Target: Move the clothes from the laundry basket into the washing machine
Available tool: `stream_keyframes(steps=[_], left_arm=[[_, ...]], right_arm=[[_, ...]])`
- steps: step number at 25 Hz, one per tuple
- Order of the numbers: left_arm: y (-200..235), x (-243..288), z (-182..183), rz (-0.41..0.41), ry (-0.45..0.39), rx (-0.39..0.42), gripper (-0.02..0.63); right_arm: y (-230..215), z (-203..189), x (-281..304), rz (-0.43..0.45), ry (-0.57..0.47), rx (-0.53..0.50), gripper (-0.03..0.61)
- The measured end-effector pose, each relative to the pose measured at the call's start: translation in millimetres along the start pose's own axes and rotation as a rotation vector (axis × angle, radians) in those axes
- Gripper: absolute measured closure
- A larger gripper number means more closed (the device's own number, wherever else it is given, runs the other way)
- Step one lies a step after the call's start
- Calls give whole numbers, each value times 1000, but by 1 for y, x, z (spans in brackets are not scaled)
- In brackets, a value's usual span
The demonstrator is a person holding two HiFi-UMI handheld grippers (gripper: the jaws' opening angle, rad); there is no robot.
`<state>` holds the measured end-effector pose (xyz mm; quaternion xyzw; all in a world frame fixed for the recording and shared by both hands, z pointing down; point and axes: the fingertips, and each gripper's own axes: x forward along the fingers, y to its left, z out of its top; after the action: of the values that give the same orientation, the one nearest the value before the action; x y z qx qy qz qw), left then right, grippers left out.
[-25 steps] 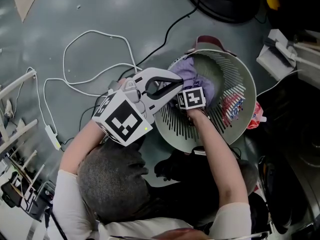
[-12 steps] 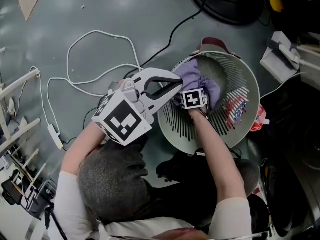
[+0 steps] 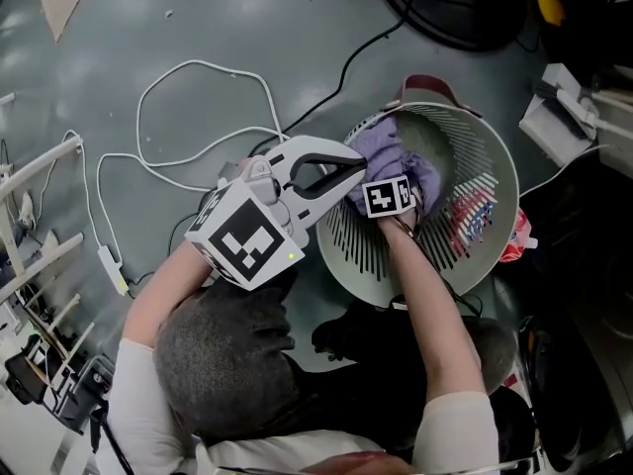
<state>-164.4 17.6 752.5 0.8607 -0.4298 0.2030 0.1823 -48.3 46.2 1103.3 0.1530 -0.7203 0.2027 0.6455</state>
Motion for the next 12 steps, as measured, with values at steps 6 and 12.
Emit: stream_keyframes(steps=[6, 12], left_arm=[[-2, -2, -1, -5, 4, 5, 607], [0, -4, -4, 1, 8, -5, 609]], right_arm=[[-11, -2, -5, -3, 10, -18, 291], [-16, -5, -15, -1, 16, -61, 376]])
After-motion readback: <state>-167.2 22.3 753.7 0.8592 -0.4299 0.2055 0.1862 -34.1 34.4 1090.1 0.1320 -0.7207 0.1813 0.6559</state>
